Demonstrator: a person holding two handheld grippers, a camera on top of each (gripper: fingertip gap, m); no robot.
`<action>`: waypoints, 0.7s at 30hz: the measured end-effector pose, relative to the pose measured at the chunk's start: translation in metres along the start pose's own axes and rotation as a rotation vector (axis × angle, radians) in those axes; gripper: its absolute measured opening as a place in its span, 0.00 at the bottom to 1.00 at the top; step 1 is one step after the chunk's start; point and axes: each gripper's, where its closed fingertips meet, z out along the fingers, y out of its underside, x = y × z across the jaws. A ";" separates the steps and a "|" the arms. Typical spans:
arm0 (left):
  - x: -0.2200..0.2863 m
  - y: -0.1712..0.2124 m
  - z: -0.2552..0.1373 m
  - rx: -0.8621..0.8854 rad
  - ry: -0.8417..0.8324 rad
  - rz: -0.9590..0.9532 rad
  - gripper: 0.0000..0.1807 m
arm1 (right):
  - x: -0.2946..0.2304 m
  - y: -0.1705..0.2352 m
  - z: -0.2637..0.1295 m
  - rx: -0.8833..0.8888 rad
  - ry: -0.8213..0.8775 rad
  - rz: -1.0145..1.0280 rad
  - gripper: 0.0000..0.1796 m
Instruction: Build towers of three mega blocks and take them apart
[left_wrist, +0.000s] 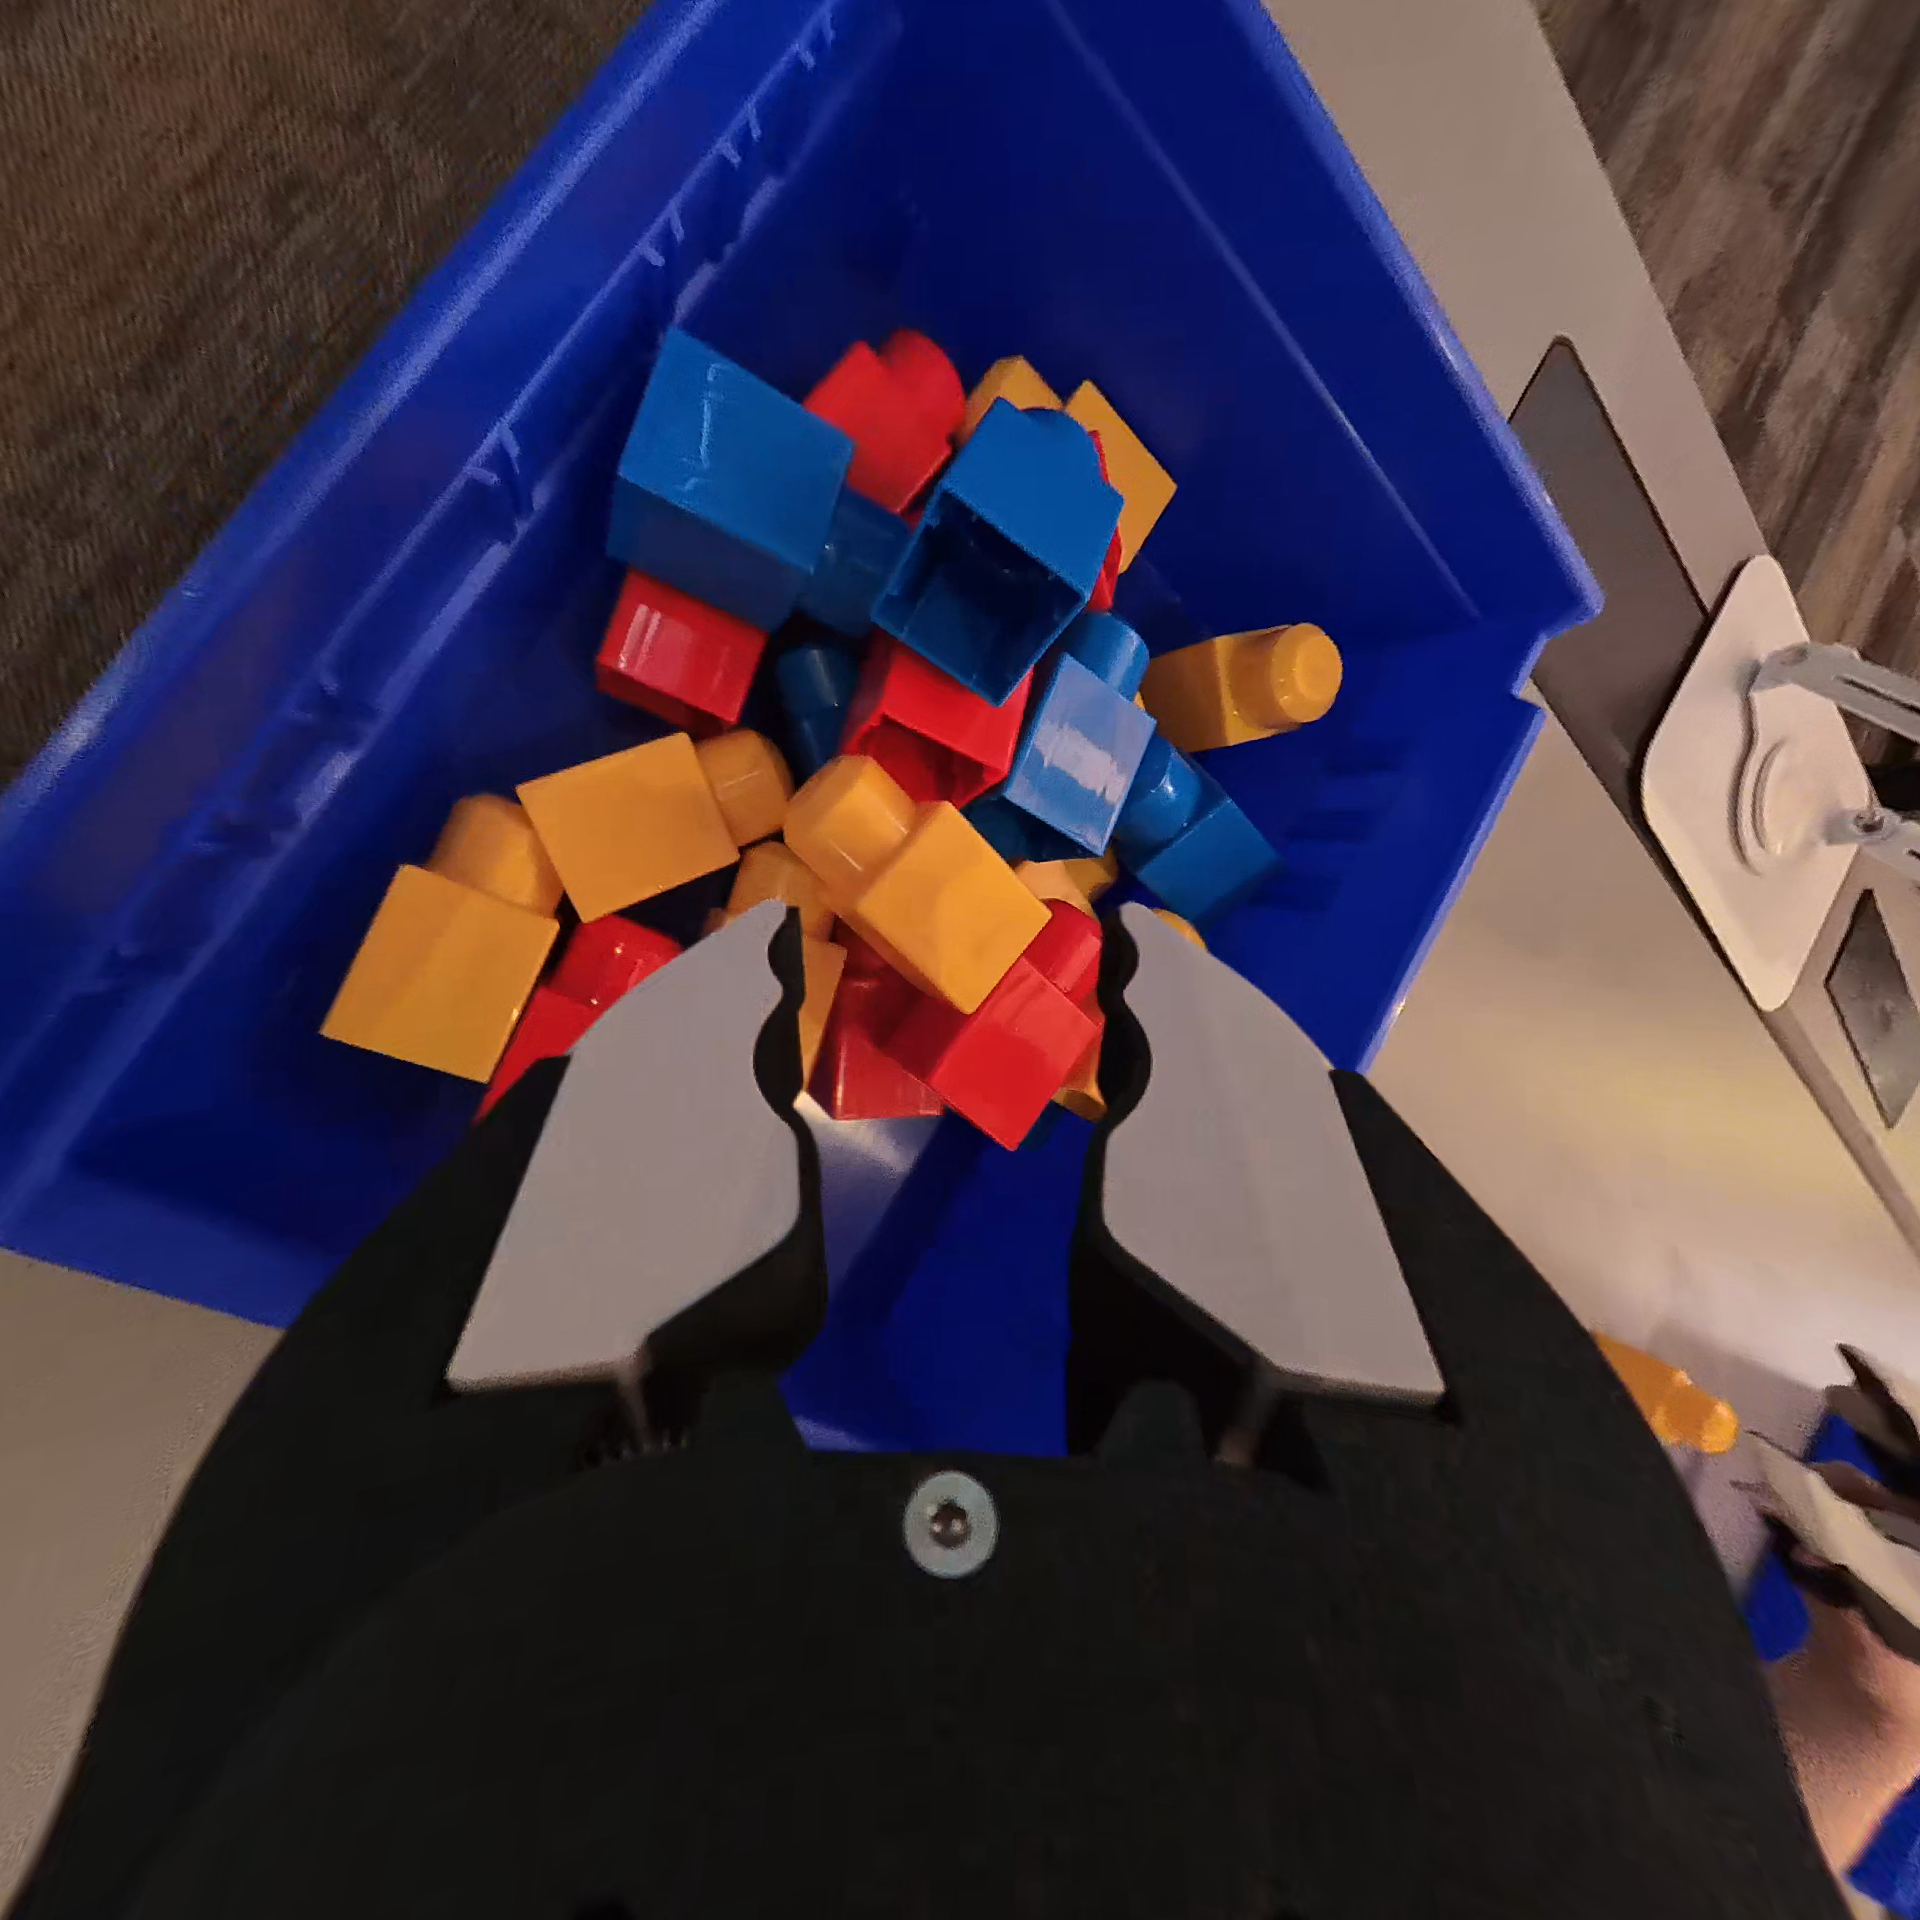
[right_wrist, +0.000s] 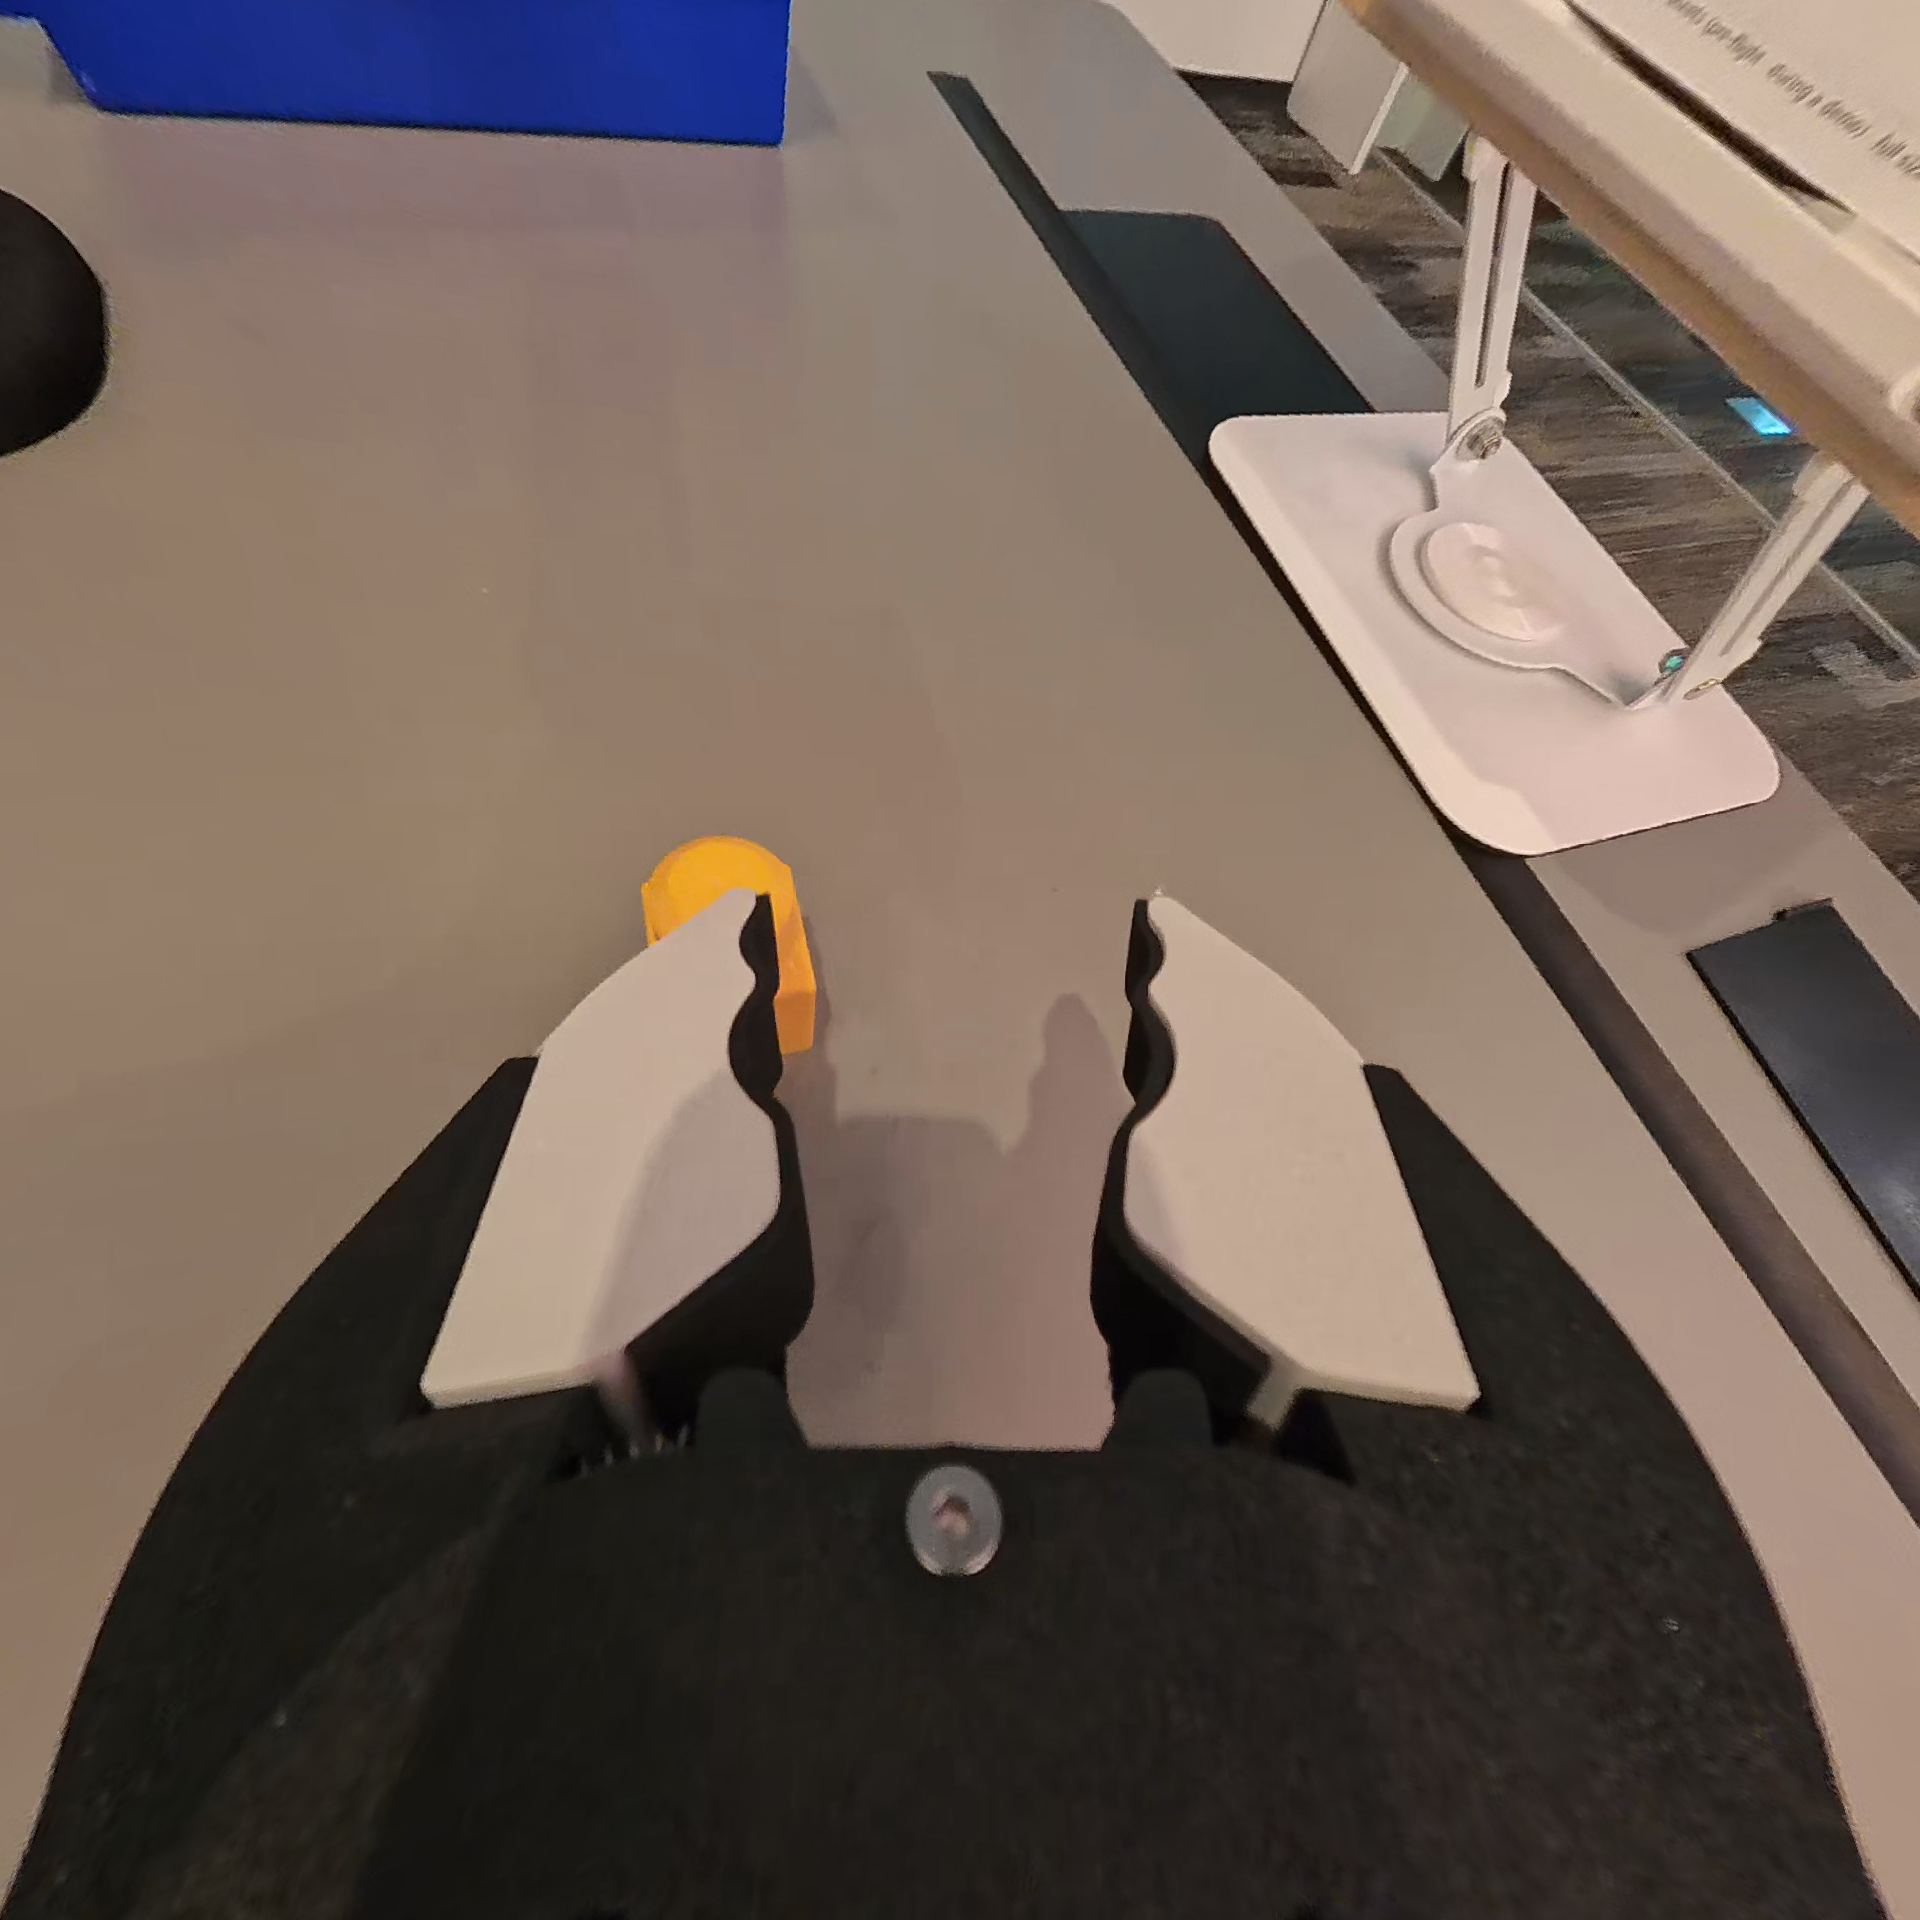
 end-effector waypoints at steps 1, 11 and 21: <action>0.000 0.001 0.000 -0.007 -0.012 -0.019 0.30 | -0.001 0.000 0.001 0.000 -0.004 -0.002 0.35; 0.002 0.021 0.025 -0.067 -0.115 -0.150 0.30 | -0.001 -0.003 0.000 0.020 -0.009 -0.003 0.35; -0.014 0.019 0.044 -0.122 -0.280 -0.075 0.29 | 0.001 -0.001 -0.001 0.019 -0.013 0.006 0.33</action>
